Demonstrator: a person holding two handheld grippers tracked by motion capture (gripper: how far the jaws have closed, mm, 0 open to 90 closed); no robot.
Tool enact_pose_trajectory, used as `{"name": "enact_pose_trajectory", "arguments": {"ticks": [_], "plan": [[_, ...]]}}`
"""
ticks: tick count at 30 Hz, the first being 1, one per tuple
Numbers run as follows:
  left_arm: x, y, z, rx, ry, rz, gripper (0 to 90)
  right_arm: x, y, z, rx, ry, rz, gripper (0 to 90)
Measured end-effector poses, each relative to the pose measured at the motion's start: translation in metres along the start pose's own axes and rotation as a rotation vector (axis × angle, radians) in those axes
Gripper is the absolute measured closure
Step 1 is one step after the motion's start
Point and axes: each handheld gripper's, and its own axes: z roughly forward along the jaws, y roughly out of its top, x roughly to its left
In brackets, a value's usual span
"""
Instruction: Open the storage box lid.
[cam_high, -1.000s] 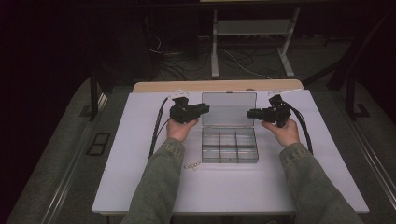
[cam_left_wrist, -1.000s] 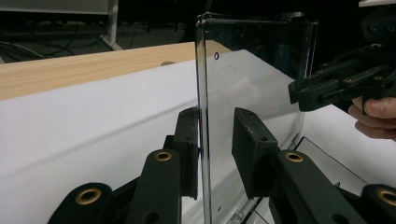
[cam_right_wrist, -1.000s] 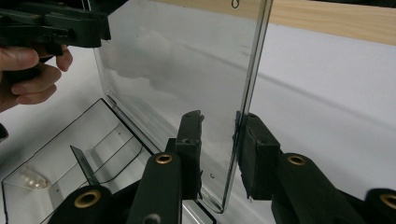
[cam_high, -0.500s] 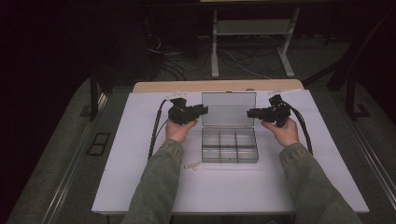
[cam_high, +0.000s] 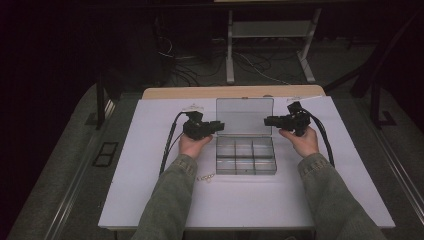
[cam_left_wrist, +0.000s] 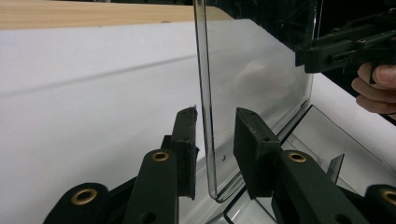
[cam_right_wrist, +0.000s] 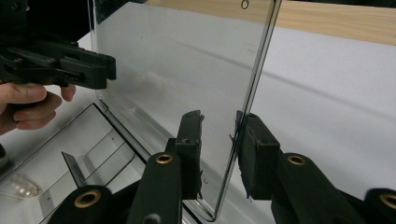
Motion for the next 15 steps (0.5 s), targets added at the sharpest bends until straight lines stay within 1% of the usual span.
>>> {"name": "enact_pose_trajectory", "arguments": {"ticks": [6, 9, 15], "plan": [[0.0001, -0.0004, 0.0012, -0.002, 0.004, 0.003, 69.9, -0.0035, -0.0011, 0.0026, -0.003, 0.003, 0.017, 70.2], [0.0009, -0.001, 0.0018, -0.003, 0.003, -0.005, 70.0, -0.005, -0.0019, 0.0037, -0.004, 0.005, 0.027, 69.6], [0.0019, -0.0021, 0.0034, 0.0, 0.014, -0.02, 68.8, -0.0095, -0.0041, 0.0075, -0.002, 0.012, 0.046, 67.4]]}}
